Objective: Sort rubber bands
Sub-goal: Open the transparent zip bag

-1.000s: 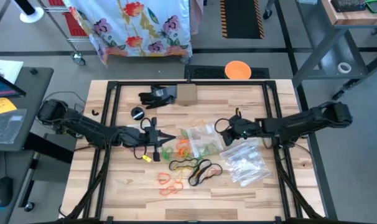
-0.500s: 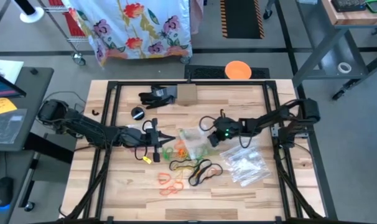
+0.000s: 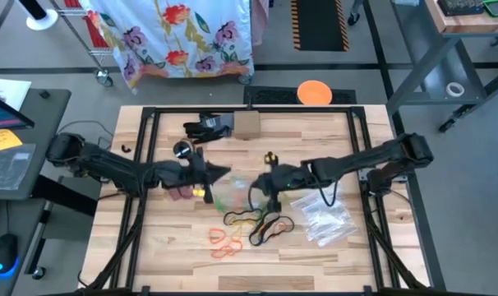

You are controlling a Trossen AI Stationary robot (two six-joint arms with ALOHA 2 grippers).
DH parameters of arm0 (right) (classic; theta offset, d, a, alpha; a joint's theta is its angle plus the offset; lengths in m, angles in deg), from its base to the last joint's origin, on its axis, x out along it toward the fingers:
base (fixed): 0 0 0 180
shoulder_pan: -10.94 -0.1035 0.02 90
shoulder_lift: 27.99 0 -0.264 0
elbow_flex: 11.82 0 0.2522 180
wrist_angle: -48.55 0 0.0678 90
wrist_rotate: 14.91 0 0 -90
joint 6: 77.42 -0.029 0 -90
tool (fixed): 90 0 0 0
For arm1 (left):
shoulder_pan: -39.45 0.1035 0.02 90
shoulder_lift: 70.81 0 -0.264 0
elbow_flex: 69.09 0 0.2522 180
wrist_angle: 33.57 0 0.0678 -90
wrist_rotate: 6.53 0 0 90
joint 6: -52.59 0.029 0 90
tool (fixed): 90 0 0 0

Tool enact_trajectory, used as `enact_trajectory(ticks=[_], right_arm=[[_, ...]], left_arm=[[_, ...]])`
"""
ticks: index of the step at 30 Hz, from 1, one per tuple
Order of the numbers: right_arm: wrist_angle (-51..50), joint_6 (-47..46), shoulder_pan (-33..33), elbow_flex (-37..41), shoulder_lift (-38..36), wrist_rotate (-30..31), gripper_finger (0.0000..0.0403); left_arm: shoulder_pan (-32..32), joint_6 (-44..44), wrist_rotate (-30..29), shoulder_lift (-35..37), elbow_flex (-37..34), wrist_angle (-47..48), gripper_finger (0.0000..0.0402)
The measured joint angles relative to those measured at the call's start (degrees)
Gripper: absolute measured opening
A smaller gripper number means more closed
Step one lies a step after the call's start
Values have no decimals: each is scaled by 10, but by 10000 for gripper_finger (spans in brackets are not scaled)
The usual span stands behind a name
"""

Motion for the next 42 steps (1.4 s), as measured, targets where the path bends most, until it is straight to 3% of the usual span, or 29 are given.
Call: enact_trajectory(ticks=[4, 8, 11, 16, 24, 34, 42], right_arm=[[-31, 108, -26, -33, 2, 2, 1], [-65, 114, -22, -36, 10, 2, 1], [-62, 114, -14, -37, 30, 2, 0], [-61, 116, -8, -36, 60, 2, 0], [-57, 121, -14, -36, 57, 2, 0], [-75, 118, -11, -36, 70, 6, 0], [-49, 118, -8, -36, 76, 0, 0]], left_arm=[[58, -72, 88, 38, 12, 12, 0], [92, -76, 222, 45, 58, 65, 0], [97, -83, 276, 21, 119, 152, 0], [86, -83, 273, -51, 199, 283, 0], [87, -105, 253, -143, 239, 326, 0], [74, -143, 281, -153, 251, 351, 0], [68, -134, 241, -153, 251, 375, 0]])
